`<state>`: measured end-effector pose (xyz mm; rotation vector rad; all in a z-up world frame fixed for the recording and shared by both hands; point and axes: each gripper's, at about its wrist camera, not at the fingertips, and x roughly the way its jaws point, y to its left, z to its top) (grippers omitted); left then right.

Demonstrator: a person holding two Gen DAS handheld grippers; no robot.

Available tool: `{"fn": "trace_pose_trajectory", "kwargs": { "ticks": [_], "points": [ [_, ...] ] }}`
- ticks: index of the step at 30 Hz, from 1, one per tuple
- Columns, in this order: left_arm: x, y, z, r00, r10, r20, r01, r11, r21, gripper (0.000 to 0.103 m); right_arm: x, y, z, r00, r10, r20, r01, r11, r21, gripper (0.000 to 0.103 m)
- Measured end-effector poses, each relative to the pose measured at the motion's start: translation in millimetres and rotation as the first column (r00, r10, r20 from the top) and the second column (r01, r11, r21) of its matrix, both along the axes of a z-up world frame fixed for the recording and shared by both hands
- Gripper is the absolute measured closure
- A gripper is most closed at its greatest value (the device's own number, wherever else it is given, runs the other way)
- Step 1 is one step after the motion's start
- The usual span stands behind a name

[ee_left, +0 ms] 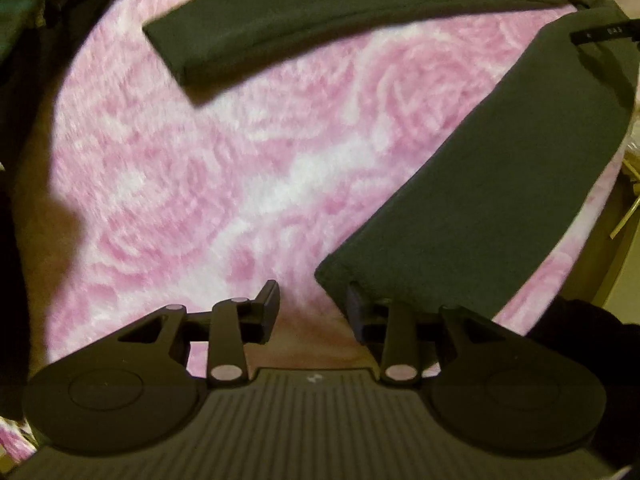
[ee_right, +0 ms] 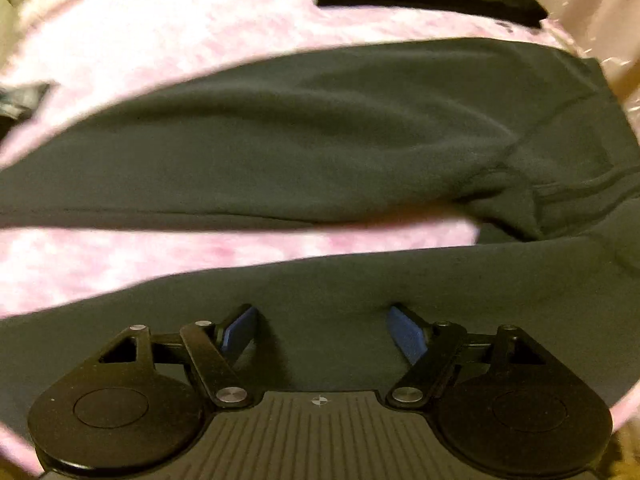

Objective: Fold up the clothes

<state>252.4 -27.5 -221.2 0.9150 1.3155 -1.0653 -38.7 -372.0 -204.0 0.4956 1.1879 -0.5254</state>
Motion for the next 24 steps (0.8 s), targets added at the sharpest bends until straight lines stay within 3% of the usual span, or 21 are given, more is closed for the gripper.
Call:
{"fn": "trace_pose_trajectory", "kwargs": {
  "ticks": [4, 8, 10, 13, 19, 22, 24],
  "points": [
    [-5.6, -29.0, 21.8, 0.997, -0.059, 0.046, 0.062, 0.996, -0.062, 0.071, -30.4, -7.0, 33.2, 0.998, -0.059, 0.018, 0.06, 0.996, -0.064, 0.026],
    [-34.4, -91.1, 36.9, 0.975, -0.192, 0.114, 0.208, 0.966, -0.153, 0.065, -58.5, -37.5, 62.8, 0.989, -0.143, 0.049, 0.148, 0.981, -0.129, 0.026],
    [-53.0, -127.8, 38.6, 0.955, -0.262, 0.14, 0.285, 0.94, -0.189, 0.061, -63.9, -62.0, 71.3, 0.989, -0.134, 0.065, 0.142, 0.98, -0.142, 0.026],
    [-77.6, -185.2, 38.2, 0.941, -0.308, 0.141, 0.334, 0.913, -0.233, 0.057, -61.5, -109.7, 71.5, 0.996, -0.034, 0.083, 0.047, 0.984, -0.169, 0.026],
    [-83.9, -302.1, 13.5, 0.972, -0.208, 0.109, 0.231, 0.933, -0.275, 0.054, -44.3, -255.9, 60.6, 0.991, 0.09, 0.104, -0.063, 0.97, -0.235, 0.026],
    [-77.7, -351.3, -1.6, 0.979, -0.178, 0.098, 0.198, 0.941, -0.274, 0.053, -38.8, -331.6, 57.0, 0.986, 0.11, 0.123, -0.075, 0.962, -0.262, 0.026],
    [-77.6, -384.0, -11.0, 0.974, -0.203, 0.105, 0.224, 0.936, -0.273, 0.052, -30.4, -372.9, 48.6, 0.983, 0.133, 0.124, -0.099, 0.963, -0.249, 0.026]
  ]
}}
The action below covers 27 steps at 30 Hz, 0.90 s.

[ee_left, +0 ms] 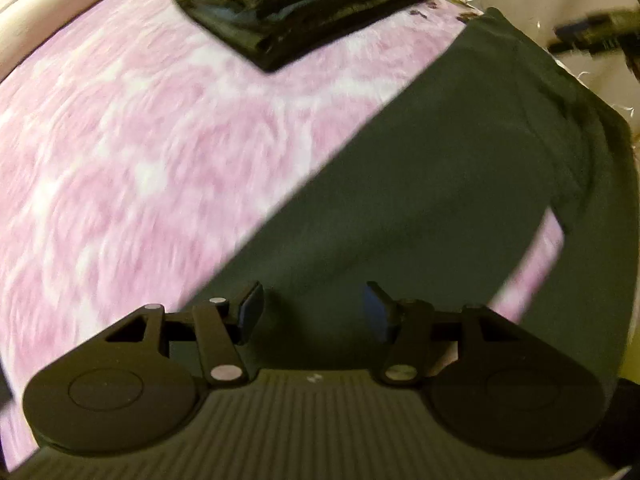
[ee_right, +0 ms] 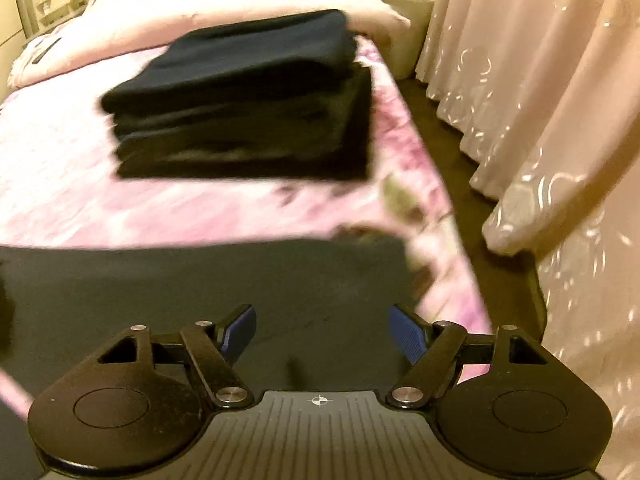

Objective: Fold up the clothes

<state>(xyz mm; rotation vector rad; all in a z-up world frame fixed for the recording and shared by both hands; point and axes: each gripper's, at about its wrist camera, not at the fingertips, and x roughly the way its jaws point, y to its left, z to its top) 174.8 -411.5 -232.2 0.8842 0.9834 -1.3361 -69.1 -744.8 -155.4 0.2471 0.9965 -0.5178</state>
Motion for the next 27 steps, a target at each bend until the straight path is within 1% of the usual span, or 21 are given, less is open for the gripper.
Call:
{"fn": "trace_pose_trajectory", "kwargs": {
  "ticks": [1, 3, 4, 5, 6, 8, 9, 10, 11, 12, 13, 14, 16, 17, 19, 20, 21, 22, 23, 26, 27],
  "points": [
    [0.8, -16.2, -5.1, 1.0, -0.017, 0.002, 0.017, 1.0, 0.0, 0.052, 4.2, -20.1, -4.5, 1.0, 0.013, -0.001, -0.013, 1.0, 0.009, 0.026],
    [6.3, -41.9, -19.7, 0.999, -0.04, -0.022, 0.04, 0.999, 0.012, 0.052, 11.7, -56.8, -14.9, 0.999, 0.042, -0.002, -0.042, 0.998, 0.036, 0.027],
    [9.9, -53.3, -28.1, 0.998, -0.044, -0.05, 0.045, 0.998, 0.032, 0.052, 13.7, -67.8, -21.7, 0.998, 0.06, -0.004, -0.06, 0.996, 0.065, 0.031],
    [13.6, -61.1, -35.2, 0.997, -0.043, -0.07, 0.047, 0.997, 0.058, 0.052, 15.3, -76.7, -28.7, 0.997, 0.079, -0.009, -0.078, 0.992, 0.097, 0.037],
    [16.3, -67.2, -41.3, 0.996, -0.046, -0.081, 0.053, 0.995, 0.079, 0.052, 16.9, -85.7, -35.6, 0.995, 0.099, -0.012, -0.096, 0.987, 0.129, 0.049],
    [16.1, -71.2, -43.5, 0.994, -0.068, -0.089, 0.077, 0.992, 0.097, 0.053, 16.3, -97.9, -46.9, 0.993, 0.114, -0.015, -0.109, 0.977, 0.184, 0.062],
    [16.0, -72.3, -44.2, 0.993, -0.073, -0.089, 0.082, 0.991, 0.105, 0.055, 12.3, -98.5, -49.9, 0.995, 0.1, -0.013, -0.095, 0.975, 0.202, 0.082],
    [15.2, -73.1, -44.3, 0.993, -0.075, -0.092, 0.086, 0.989, 0.116, 0.06, 9.5, -100.0, -48.6, 0.997, 0.083, -0.003, -0.08, 0.971, 0.226, 0.096],
    [14.6, -73.7, -42.9, 0.992, -0.08, -0.1, 0.092, 0.988, 0.126, 0.079, 8.5, -101.0, -42.3, 0.998, 0.062, 0.009, -0.062, 0.972, 0.228, 0.097],
    [14.0, -74.4, -41.2, 0.991, -0.084, -0.108, 0.098, 0.986, 0.134, 0.103, 8.3, -101.5, -34.7, 0.999, 0.039, 0.021, -0.043, 0.975, 0.219, 0.097],
    [14.1, -75.8, -35.7, 0.991, -0.076, -0.108, 0.089, 0.989, 0.119, 0.103, 10.3, -103.0, -29.2, 0.999, 0.029, 0.032, -0.035, 0.978, 0.204, 0.097],
    [13.6, -76.5, -27.1, 0.995, -0.071, -0.063, 0.076, 0.994, 0.084, 0.103, 13.4, -105.1, -24.5, 0.999, 0.024, 0.044, -0.032, 0.982, 0.187, 0.097],
    [19.1, -82.8, -14.9, 0.999, -0.048, -0.004, 0.048, 0.998, 0.032, 0.103, 23.2, -107.6, -32.5, 0.999, 0.034, 0.017, -0.037, 0.986, 0.164, 0.097],
    [22.8, -87.1, -17.9, 0.999, -0.041, 0.007, 0.04, 0.999, 0.037, 0.103, 26.9, -107.2, -40.2, 0.999, 0.048, -0.005, -0.047, 0.986, 0.159, 0.096],
    [26.1, -95.0, -26.7, 0.999, -0.047, 0.02, 0.046, 0.997, 0.063, 0.102, 23.0, -104.2, -46.5, 0.999, 0.047, 0.003, -0.047, 0.988, 0.147, 0.091],
    [23.8, -96.9, -30.4, 0.998, -0.059, 0.025, 0.057, 0.995, 0.081, 0.101, 17.1, -102.4, -43.3, 1.0, 0.023, 0.018, -0.026, 0.989, 0.149, 0.086],
    [21.4, -98.5, -33.7, 0.997, -0.069, 0.031, 0.066, 0.993, 0.097, 0.099, 8.0, -98.7, -37.6, 1.0, -0.004, 0.03, 0.0, 0.989, 0.149, 0.068],
    [19.0, -97.0, -32.4, 0.997, -0.064, 0.046, 0.06, 0.993, 0.098, 0.097, -2.2, -94.3, -31.3, 0.999, -0.032, 0.043, 0.025, 0.989, 0.148, 0.055],
    [16.6, -95.5, -30.8, 0.996, -0.059, 0.061, 0.053, 0.994, 0.097, 0.093, -15.5, -87.8, -23.7, 0.997, -0.054, 0.056, 0.045, 0.988, 0.145, 0.053],
    [6.8, -91.0, -15.2, 0.994, -0.037, 0.098, 0.03, 0.997, 0.07, 0.087, -60.2, -62.8, -8.3, 0.993, -0.095, 0.069, 0.081, 0.98, 0.184, 0.053],
    [1.9, -90.9, -8.2, 0.993, -0.037, 0.108, 0.031, 0.998, 0.058, 0.084, -70.4, -56.7, -9.5, 0.993, -0.102, 0.065, 0.087, 0.976, 0.2, 0.053]
  ]
}}
